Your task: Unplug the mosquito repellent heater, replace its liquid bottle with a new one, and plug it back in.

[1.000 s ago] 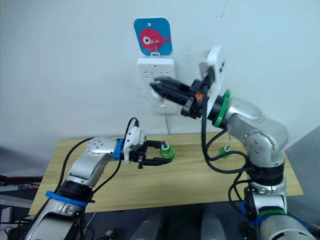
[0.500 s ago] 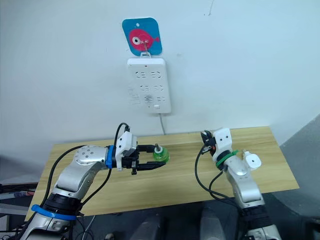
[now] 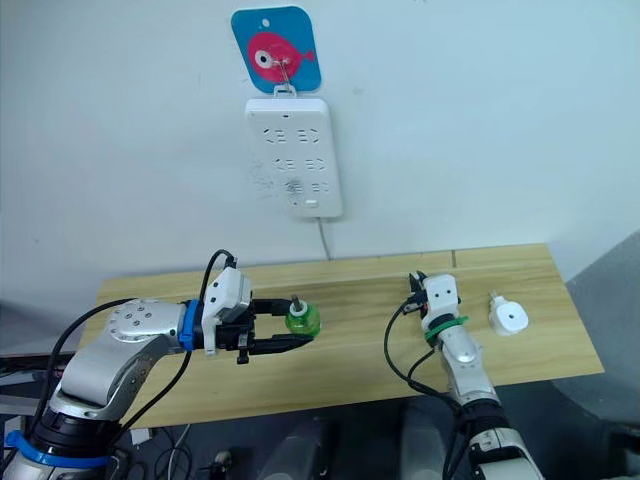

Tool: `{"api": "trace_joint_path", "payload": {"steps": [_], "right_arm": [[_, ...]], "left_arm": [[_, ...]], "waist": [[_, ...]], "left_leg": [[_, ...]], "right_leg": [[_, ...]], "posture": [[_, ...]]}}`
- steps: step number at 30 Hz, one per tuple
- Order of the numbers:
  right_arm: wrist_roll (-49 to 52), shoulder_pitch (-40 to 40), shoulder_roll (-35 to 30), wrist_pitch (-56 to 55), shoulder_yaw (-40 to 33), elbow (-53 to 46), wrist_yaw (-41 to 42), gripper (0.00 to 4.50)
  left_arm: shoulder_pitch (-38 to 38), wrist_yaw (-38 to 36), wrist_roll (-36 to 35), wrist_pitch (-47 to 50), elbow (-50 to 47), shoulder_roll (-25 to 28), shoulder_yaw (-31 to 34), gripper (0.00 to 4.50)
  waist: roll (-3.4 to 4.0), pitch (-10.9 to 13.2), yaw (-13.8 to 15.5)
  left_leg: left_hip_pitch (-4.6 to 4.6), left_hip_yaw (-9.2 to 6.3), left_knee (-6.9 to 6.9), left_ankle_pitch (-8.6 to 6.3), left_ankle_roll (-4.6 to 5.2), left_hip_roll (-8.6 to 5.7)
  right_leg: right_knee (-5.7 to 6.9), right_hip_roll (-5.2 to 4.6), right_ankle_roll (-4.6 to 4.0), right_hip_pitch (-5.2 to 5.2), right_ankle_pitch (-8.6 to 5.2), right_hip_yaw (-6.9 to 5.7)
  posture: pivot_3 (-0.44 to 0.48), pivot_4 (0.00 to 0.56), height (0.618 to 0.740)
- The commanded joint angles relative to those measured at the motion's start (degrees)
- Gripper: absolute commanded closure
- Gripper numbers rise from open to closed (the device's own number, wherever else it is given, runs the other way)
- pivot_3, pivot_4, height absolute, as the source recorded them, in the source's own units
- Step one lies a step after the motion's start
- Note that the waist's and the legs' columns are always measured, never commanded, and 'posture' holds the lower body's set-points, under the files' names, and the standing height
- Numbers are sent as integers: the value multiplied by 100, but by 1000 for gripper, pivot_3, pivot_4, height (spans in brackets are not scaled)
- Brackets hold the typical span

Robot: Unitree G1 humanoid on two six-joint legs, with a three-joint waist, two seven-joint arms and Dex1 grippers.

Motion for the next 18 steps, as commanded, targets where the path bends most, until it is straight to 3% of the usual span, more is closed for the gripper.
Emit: {"api": "trace_joint_path", "payload": {"steps": [1,11,17,18], "right_arm": [[-85,-169,58,-220,-71,261,-66,4271],[-209,-482,74,-359,-178,897,-246,4271],[-123,-433,-10,-332,-175,468,-41,2213],[-91,-380,-36,-270,-152,221,53,2213]], "left_arm": [[-38,42,-178,76,-235,100,225,2310],[-117,24,-166,109,-181,73,183,2310],[-137,21,-84,-29,-65,-24,94,2310],[-147,33,-52,-89,-13,-72,72,2310]], "waist": [[0,19,0],[-1,28,1],[0,31,-8],[0,30,-11]], "left_leg": [[-1,-1,0,0,0,1],[-2,-1,-2,0,-1,0],[-2,-1,-2,0,-1,0],[-2,0,-2,0,-1,0]], "right_leg": [[-1,1,-1,-1,0,-1],[-4,0,-1,-1,-1,-1],[-5,0,-1,-2,-1,0],[-5,0,-1,-2,-1,0]], "posture": [[199,326,740],[195,327,740],[170,306,740],[162,295,740]]}}
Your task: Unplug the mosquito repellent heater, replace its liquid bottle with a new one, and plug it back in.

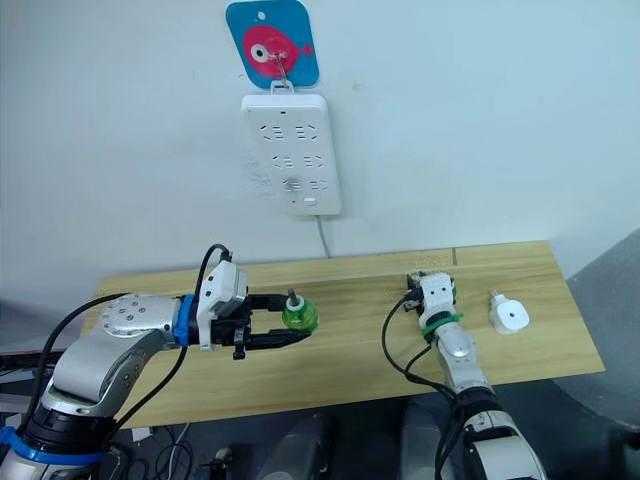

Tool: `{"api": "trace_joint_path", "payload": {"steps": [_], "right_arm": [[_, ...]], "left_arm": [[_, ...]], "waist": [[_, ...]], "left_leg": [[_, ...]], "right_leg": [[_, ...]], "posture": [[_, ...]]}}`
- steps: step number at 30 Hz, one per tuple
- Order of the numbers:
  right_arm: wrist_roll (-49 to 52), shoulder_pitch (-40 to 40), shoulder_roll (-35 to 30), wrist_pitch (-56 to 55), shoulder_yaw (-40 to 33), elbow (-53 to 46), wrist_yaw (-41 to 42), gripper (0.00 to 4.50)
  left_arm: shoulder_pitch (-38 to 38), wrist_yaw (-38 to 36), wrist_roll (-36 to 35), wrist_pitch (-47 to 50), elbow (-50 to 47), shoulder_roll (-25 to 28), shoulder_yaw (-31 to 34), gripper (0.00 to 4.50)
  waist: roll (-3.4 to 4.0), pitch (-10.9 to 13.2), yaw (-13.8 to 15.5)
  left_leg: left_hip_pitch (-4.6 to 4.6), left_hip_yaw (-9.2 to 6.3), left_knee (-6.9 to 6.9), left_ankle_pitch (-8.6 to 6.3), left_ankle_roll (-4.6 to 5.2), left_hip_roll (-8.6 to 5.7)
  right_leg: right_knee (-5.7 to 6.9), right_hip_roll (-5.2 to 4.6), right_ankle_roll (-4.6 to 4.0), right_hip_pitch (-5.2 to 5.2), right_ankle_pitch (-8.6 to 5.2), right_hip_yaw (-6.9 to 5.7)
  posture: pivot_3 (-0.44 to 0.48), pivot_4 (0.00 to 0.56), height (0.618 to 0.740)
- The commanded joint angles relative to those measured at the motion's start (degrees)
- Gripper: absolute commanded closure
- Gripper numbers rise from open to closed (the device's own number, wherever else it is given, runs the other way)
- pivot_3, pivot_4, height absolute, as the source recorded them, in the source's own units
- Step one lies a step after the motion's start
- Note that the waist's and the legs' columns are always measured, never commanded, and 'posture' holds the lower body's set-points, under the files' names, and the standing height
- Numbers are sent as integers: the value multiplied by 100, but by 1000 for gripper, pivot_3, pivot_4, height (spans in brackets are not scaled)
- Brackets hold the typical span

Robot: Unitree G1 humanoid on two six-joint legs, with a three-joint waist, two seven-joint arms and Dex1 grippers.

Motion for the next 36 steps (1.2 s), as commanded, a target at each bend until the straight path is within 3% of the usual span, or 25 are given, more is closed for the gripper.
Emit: {"api": "trace_joint_path", "payload": {"steps": [1,3,6,9,14,17,20,32,36], "right_arm": [[151,155,-78,143,-27,-934,281,2213],[297,345,-155,508,7,-1728,507,2213],[869,778,-529,1847,291,-3773,1323,2213],[1896,1009,-1369,3697,638,-5601,2426,2213],[3173,792,-2380,5653,663,-6973,3244,2213],[3408,566,-2534,6130,791,-7281,3408,2213],[3402,300,-2291,6367,915,-7218,3251,2213],[2669,-188,-1761,6036,1375,-6662,3339,2213],[2548,-194,-1793,5944,1419,-6605,3484,3128]], "left_arm": [[-58,22,24,-246,45,-137,-35,2310],[-120,35,99,-376,193,-256,-86,2310],[-240,47,242,-683,506,-485,-189,2310],[-428,32,396,-1018,852,-732,-309,2310],[-677,-25,628,-1566,1302,-1038,-467,2310],[-724,-27,674,-1691,1423,-1148,-508,2310],[-737,-1,726,-1758,1446,-1254,-584,2310],[-784,59,735,-1666,1371,-1392,-637,2310],[-793,70,733,-1647,1360,-1400,-628,2310]], "waist": [[0,0,-5],[2,-2,-3],[4,-6,10],[-2,-14,31],[-6,-28,72],[-10,-32,84],[-21,-45,113],[-36,-66,127],[-44,-81,127]], "left_leg": [[0,0,0,0,0,0],[-1,-1,0,1,-1,0],[-4,-5,1,1,-2,-2],[-6,-6,4,1,-3,-3],[-8,-6,5,1,-3,4],[-9,-2,5,1,-3,5],[-9,0,6,1,-3,3],[-10,0,10,2,-5,-2],[-10,0,10,2,-5,-2]], "right_leg": [[0,0,0,0,0,0],[0,-1,0,0,0,0],[0,-1,1,-1,0,-3],[-3,-1,1,-2,1,-3],[-6,-10,2,0,1,-7],[-6,-15,2,-1,1,-6],[-6,-17,2,-2,1,-7],[-3,-12,4,-4,3,-10],[-3,-11,3,-4,3,-11]], "posture": [[154,287,740],[142,272,740],[121,243,740],[105,219,740],[102,192,740],[107,183,740],[109,181,740],[113,178,740],[118,178,740]]}}
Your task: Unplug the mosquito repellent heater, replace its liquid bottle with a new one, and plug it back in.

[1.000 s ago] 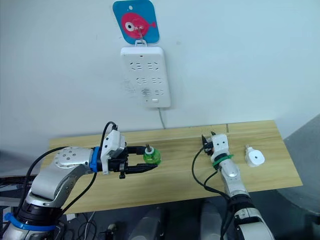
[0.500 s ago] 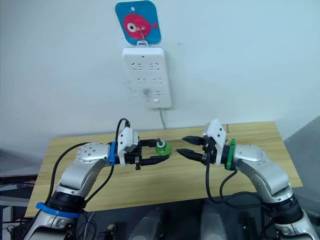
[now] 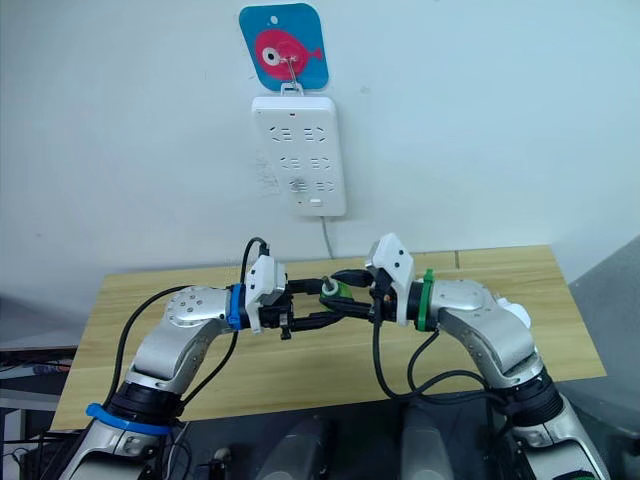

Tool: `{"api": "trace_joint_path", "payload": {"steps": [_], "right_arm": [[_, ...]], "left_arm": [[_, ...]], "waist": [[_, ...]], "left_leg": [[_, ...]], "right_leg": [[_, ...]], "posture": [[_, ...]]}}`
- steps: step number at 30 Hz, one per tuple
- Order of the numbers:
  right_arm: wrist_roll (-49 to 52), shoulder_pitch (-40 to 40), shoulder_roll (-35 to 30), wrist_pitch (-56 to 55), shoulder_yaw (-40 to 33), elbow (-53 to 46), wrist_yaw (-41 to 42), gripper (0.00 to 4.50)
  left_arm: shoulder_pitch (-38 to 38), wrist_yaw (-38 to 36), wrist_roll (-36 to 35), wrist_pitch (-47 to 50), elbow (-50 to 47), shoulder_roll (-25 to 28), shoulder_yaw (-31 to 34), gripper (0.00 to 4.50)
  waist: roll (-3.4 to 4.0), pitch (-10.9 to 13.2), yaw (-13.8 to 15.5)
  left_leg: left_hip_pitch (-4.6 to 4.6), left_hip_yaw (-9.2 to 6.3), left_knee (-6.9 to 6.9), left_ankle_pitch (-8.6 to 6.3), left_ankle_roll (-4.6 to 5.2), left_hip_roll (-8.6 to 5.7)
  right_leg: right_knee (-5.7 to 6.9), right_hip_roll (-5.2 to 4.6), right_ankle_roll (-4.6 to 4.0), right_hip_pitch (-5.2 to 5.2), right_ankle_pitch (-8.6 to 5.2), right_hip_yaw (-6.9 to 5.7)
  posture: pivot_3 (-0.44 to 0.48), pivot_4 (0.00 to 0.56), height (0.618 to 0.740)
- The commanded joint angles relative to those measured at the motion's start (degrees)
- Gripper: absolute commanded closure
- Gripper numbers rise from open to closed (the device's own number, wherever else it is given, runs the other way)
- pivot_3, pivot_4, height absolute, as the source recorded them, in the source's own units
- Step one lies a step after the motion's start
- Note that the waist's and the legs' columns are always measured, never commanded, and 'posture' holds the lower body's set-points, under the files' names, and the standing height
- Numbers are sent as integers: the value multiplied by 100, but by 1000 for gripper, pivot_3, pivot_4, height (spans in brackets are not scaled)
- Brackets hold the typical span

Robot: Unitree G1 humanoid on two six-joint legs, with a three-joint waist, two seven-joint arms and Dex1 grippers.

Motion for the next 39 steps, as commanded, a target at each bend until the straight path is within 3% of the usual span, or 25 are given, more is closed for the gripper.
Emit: {"api": "trace_joint_path", "payload": {"steps": [1,2,7,14,18,23,31,39], "right_arm": [[-43,-22,-8,-148,29,-82,168,3413],[-47,-14,-8,-156,23,-81,200,3635],[-71,22,6,-225,-51,-143,258,3648],[1389,47,980,1279,-1789,-104,-1471,3648],[2859,-100,1715,2137,-2875,-28,-2756,3648],[4586,-164,2034,2548,-3509,31,-3973,3648],[6032,-147,1751,2389,-3419,135,-4995,3648],[6467,-52,1477,2118,-3089,80,-5241,3648]], "left_arm": [[-44,-20,-62,-61,-206,-22,-2,2310],[-44,-16,-64,-55,-210,-22,0,2310],[-43,92,-262,189,-342,-109,97,2310],[50,1159,-381,261,-750,-690,490,6],[48,1906,-330,293,-1096,-1188,461,0],[79,2563,-100,122,-1270,-1692,303,0],[107,2810,40,35,-1248,-1894,108,0],[13,2830,-27,59,-1240,-1863,191,0]], "waist": [[-3,-5,0],[-5,-7,0],[-7,-13,0],[-15,-48,11],[-11,-112,10],[-7,-199,4],[10,-271,0],[10,-271,-1]], "left_leg": [[0,0,0,0,0,0],[0,0,0,0,0,0],[0,0,0,0,0,-1],[0,-2,3,1,-2,-1],[0,-2,1,1,-2,-1],[1,2,1,1,-2,-1],[4,14,0,1,0,-1],[4,19,0,1,0,0]], "right_leg": [[0,1,0,0,0,0],[0,1,0,0,0,0],[1,1,0,0,0,0],[3,0,-1,0,1,2],[2,0,-1,-1,1,3],[4,1,-1,-1,1,6],[10,6,-1,0,1,12],[10,7,-1,0,1,13]], "posture": [[118,178,740],[118,178,740],[124,172,740],[124,169,740],[119,158,740],[116,154,740],[114,159,740],[112,168,740]]}}
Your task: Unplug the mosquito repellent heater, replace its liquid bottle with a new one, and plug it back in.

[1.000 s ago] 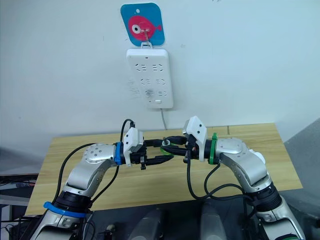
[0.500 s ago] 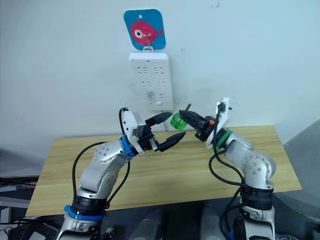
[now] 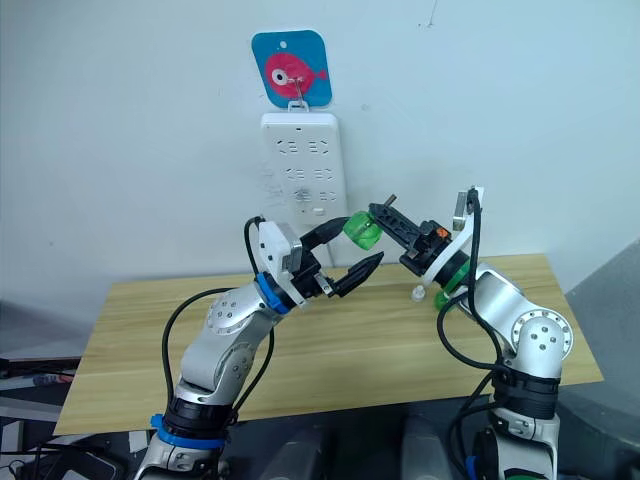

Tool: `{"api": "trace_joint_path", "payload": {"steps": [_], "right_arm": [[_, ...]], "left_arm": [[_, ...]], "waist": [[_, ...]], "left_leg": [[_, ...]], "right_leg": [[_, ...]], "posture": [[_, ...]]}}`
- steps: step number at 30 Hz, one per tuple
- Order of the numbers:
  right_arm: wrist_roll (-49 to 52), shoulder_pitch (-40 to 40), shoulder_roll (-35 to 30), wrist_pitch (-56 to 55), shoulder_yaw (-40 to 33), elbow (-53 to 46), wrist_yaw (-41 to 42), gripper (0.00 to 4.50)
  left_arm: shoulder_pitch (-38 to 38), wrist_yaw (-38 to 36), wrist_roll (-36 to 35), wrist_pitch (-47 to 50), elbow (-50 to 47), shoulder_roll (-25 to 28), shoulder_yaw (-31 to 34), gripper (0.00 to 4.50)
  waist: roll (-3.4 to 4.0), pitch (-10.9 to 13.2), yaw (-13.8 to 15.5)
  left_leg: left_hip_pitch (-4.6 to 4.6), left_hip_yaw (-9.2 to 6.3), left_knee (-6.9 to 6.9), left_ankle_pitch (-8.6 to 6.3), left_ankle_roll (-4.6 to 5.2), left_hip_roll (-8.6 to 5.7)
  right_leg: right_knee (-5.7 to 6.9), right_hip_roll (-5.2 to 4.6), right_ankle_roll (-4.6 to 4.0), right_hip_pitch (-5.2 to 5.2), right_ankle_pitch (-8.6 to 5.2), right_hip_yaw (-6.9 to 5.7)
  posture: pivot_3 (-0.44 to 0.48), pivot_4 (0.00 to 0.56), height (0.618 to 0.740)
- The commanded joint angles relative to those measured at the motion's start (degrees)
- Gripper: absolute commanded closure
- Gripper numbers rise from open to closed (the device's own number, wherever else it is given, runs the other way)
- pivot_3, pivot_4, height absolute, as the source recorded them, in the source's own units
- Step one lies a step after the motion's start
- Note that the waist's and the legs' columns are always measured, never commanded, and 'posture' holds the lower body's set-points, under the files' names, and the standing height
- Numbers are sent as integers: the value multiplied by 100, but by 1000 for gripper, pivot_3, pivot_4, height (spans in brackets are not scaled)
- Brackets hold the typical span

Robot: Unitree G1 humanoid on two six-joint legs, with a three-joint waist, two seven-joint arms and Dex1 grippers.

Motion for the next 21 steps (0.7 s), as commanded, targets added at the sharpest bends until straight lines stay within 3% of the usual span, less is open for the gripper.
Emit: {"api": "trace_joint_path", "payload": {"steps": [1,5,6,9,13,21], "right_arm": [[285,-4,-79,-204,100,-188,-14,3648],[363,16,-113,-388,210,-205,-75,3648],[390,15,-127,-423,225,-202,-91,3648],[458,43,-155,-512,263,-205,-145,3648],[594,53,-182,-682,303,-202,-263,3648],[506,118,-399,-716,545,-211,-138,3648]], "left_arm": [[-95,42,-80,-115,-178,-19,71,0],[-107,84,-138,-76,-199,-90,54,0],[-111,98,-143,-71,-203,-107,43,182],[-106,137,-171,-54,-219,-148,19,896],[-67,174,-180,-38,-262,-146,-1,2199],[-154,241,-141,-48,-220,-136,15,2279]], "waist": [[0,0,0],[0,0,-1],[0,0,0],[0,0,-1],[0,0,-2],[0,0,0]], "left_leg": [[0,0,0,0,0,0],[0,1,0,0,0,0],[0,1,0,0,0,0],[0,0,0,0,0,0],[0,1,0,0,1,0],[0,1,0,0,1,0]], "right_leg": [[0,0,0,0,0,0],[0,0,0,0,0,1],[0,0,0,0,0,1],[-1,0,0,0,0,0],[-1,0,0,0,0,1],[-1,0,0,0,0,0]], "posture": [[111,168,740],[108,172,740],[107,175,740],[104,179,740],[102,183,740],[109,186,740]]}}
